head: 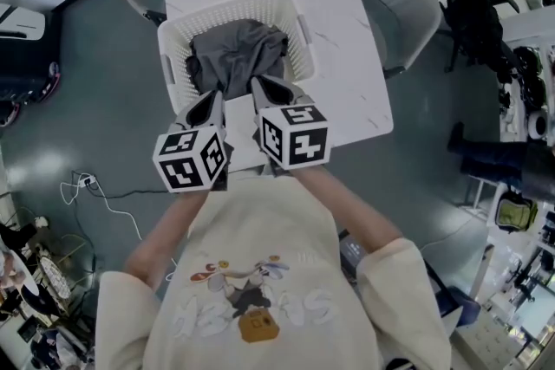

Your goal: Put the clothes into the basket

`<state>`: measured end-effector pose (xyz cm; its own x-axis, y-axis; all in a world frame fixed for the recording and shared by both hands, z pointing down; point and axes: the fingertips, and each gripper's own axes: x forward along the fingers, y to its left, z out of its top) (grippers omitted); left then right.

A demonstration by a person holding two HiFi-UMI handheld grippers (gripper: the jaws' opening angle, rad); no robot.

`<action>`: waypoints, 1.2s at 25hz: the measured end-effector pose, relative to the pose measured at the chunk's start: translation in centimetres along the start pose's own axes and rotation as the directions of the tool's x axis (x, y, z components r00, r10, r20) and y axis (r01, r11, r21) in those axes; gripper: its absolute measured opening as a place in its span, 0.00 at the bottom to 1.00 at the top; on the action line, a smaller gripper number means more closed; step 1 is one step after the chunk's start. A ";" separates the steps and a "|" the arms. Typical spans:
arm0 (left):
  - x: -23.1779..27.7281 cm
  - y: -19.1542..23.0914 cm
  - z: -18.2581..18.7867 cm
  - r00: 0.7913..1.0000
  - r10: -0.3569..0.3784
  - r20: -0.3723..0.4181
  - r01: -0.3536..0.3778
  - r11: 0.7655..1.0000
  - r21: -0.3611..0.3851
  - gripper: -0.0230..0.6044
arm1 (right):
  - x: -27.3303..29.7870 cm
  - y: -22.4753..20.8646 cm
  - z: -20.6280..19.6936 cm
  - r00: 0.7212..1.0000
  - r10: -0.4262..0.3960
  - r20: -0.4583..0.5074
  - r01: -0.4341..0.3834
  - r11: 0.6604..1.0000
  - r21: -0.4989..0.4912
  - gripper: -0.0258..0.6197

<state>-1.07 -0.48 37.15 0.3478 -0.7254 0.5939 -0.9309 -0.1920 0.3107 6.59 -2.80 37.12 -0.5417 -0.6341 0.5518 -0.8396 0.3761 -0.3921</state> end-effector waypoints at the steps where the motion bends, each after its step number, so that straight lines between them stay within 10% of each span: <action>1: -0.4 -0.4 0.0 1.000 0.003 0.021 -0.003 1.000 0.016 0.05 | -0.5 0.1 -0.1 1.000 -0.006 0.023 0.006 1.000 -0.016 0.05; 18: -8.6 -8.4 -1.2 0.965 -0.024 0.261 -0.022 0.985 0.171 0.05 | -11.2 4.5 -0.8 0.957 0.059 0.283 0.016 0.966 -0.257 0.05; 30: -14.0 -8.7 0.5 0.934 -0.145 0.328 0.038 0.949 0.314 0.05 | -14.6 8.1 -1.3 0.917 -0.030 0.397 0.103 0.981 -0.163 0.05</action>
<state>2.12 11.02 25.77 0.4235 -0.8659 0.2663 -0.9051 -0.4167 0.0844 7.66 10.36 26.89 -0.4553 -0.8612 0.2258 -0.8862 0.4138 -0.2083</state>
